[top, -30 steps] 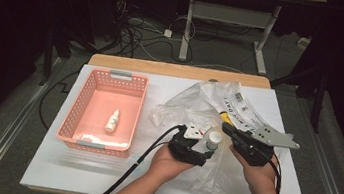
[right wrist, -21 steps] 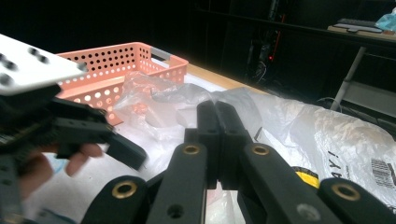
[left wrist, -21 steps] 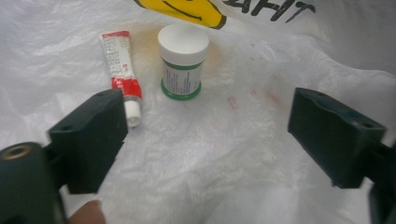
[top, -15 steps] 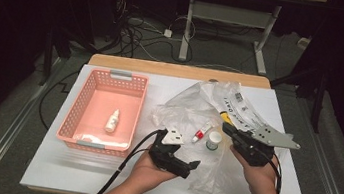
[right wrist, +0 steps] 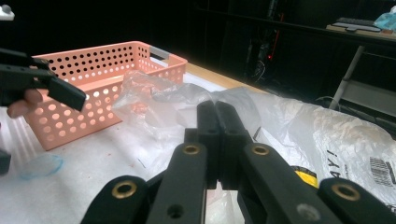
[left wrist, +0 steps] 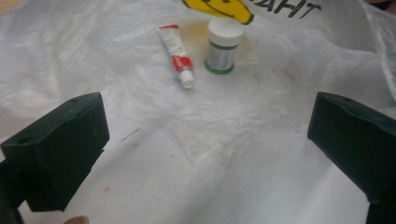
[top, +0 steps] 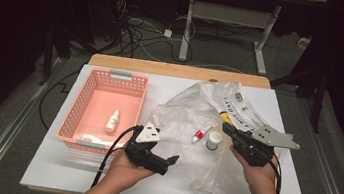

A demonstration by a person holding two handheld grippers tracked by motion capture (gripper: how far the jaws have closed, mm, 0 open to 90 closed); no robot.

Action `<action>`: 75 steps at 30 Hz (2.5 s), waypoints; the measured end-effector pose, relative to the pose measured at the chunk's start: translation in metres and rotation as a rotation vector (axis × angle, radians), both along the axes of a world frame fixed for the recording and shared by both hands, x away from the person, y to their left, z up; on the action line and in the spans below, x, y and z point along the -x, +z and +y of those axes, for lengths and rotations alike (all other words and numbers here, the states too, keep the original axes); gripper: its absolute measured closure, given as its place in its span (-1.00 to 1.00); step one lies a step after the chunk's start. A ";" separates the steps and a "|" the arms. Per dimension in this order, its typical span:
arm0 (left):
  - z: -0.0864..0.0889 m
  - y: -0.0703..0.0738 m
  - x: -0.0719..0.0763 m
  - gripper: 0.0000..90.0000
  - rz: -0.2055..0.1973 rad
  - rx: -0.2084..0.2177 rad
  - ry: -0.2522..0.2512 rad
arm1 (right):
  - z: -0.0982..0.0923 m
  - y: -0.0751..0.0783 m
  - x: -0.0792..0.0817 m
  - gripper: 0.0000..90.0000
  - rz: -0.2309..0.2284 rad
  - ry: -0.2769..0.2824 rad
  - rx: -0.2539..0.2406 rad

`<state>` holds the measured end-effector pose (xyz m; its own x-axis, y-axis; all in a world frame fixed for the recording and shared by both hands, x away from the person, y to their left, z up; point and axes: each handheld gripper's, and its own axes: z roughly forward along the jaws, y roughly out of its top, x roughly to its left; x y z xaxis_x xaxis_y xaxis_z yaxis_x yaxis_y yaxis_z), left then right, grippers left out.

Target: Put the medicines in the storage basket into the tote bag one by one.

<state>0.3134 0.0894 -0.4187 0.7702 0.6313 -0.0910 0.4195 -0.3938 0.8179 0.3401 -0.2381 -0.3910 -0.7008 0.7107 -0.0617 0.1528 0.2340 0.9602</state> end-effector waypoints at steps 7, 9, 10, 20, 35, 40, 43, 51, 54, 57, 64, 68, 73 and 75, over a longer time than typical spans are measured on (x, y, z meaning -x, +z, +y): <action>0.032 0.004 -0.003 -1.00 -0.001 0.008 0.063 | 0.001 0.000 0.000 1.00 0.005 -0.001 -0.002; 0.040 0.005 -0.005 -1.00 -0.008 0.004 0.089 | 0.001 -0.001 0.000 1.00 0.006 0.001 -0.002; 0.044 0.005 -0.006 -1.00 -0.005 0.009 0.102 | 0.001 -0.001 0.000 1.00 0.005 0.001 -0.001; 0.085 0.004 -0.015 -1.00 -0.012 -0.034 0.222 | 0.000 0.000 0.000 1.00 0.007 0.002 -0.006; 0.125 0.002 -0.019 -1.00 0.012 -0.058 0.334 | 0.000 -0.001 0.000 1.00 0.008 0.003 -0.007; 0.127 0.002 -0.019 -1.00 0.016 -0.061 0.339 | -0.001 0.000 0.000 1.00 0.008 0.002 -0.005; 0.126 0.003 -0.020 -1.00 0.020 -0.060 0.337 | -0.001 0.000 0.000 1.00 0.005 0.004 -0.006; 0.125 0.015 -0.030 -1.00 0.027 -0.034 0.350 | 0.000 -0.001 0.000 1.00 0.009 0.003 -0.005; 0.123 0.020 -0.040 -1.00 0.033 -0.038 0.354 | 0.000 -0.002 -0.001 1.00 0.011 0.003 -0.001; 0.124 0.023 -0.054 -1.00 0.063 -0.048 0.358 | 0.000 -0.002 -0.001 1.00 0.012 0.000 -0.001; 0.127 0.020 -0.082 -1.00 0.131 -0.089 0.386 | -0.001 -0.001 -0.001 1.00 0.009 -0.001 -0.002; 0.131 0.013 -0.096 -1.00 0.190 -0.119 0.397 | 0.000 -0.001 0.000 1.00 0.007 0.001 -0.002; 0.135 0.005 -0.108 -0.99 0.248 -0.146 0.417 | -0.002 -0.001 -0.001 1.00 0.005 -0.002 -0.007; 0.136 0.002 -0.113 -0.97 0.278 -0.157 0.428 | -0.003 -0.001 -0.001 1.00 0.005 -0.002 -0.009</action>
<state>0.4262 0.2253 -0.4166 0.4012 0.9061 -0.1339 0.7619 -0.2490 0.5979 0.3409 -0.2406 -0.3917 -0.6997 0.7125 -0.0524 0.1575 0.2254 0.9614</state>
